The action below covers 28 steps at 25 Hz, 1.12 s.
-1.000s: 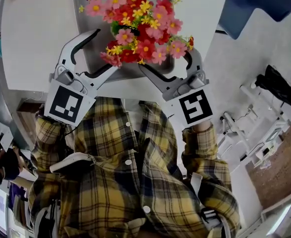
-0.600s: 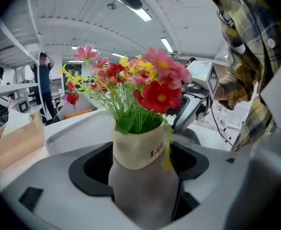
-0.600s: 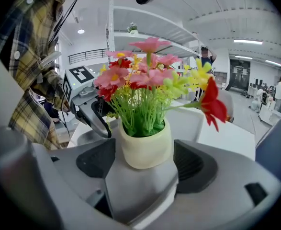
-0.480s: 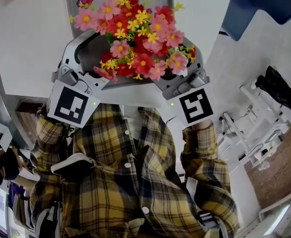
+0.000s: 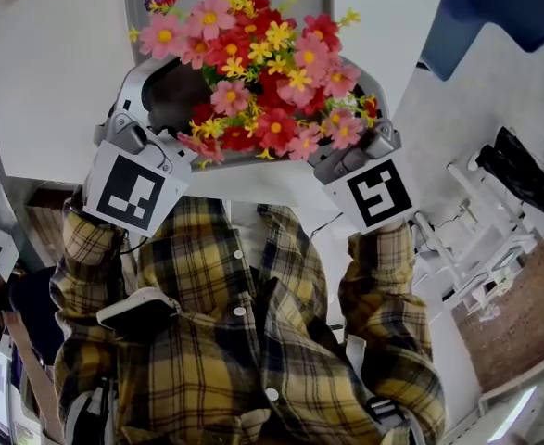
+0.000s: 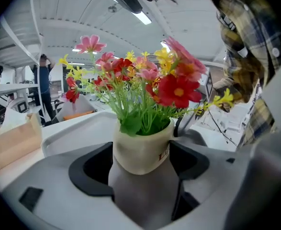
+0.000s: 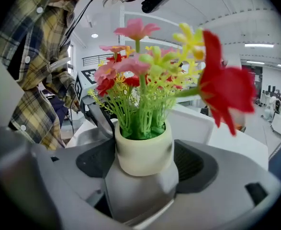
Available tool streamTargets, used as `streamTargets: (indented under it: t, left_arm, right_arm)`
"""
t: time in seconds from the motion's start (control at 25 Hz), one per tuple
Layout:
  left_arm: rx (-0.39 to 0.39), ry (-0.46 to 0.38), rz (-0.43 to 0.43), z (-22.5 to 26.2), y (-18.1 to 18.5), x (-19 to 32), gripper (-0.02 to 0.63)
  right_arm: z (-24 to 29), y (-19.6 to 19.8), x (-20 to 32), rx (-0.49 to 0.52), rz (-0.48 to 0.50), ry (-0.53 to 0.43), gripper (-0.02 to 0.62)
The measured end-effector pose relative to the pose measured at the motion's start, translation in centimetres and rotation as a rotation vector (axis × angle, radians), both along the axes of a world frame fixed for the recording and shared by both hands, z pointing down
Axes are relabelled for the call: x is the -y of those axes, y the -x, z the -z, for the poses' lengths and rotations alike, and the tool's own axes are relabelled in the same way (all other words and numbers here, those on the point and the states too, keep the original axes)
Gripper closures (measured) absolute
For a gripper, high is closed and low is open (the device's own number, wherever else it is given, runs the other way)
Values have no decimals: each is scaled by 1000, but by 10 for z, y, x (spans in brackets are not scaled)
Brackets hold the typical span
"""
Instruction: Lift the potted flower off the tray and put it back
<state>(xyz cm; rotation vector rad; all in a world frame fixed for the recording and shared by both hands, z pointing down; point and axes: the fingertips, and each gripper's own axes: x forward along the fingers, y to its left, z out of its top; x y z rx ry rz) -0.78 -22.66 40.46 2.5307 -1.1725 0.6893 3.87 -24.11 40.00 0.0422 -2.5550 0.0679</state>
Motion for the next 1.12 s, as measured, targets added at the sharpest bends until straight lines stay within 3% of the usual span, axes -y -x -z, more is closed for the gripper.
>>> streamTargets:
  t: [0.2, 0.72, 1.12]
  left_arm:
    - [11, -7, -30, -3, -3, 0, 252]
    - [-14, -10, 22, -4, -3, -1, 253]
    - [-7, -11, 4, -4, -1, -2, 253]
  right_arm:
    - [-2, 1, -1, 15, 41, 6, 237]
    - [-3, 4, 0, 32, -13, 17, 235]
    - [-3, 8, -2, 41, -74, 30, 232]
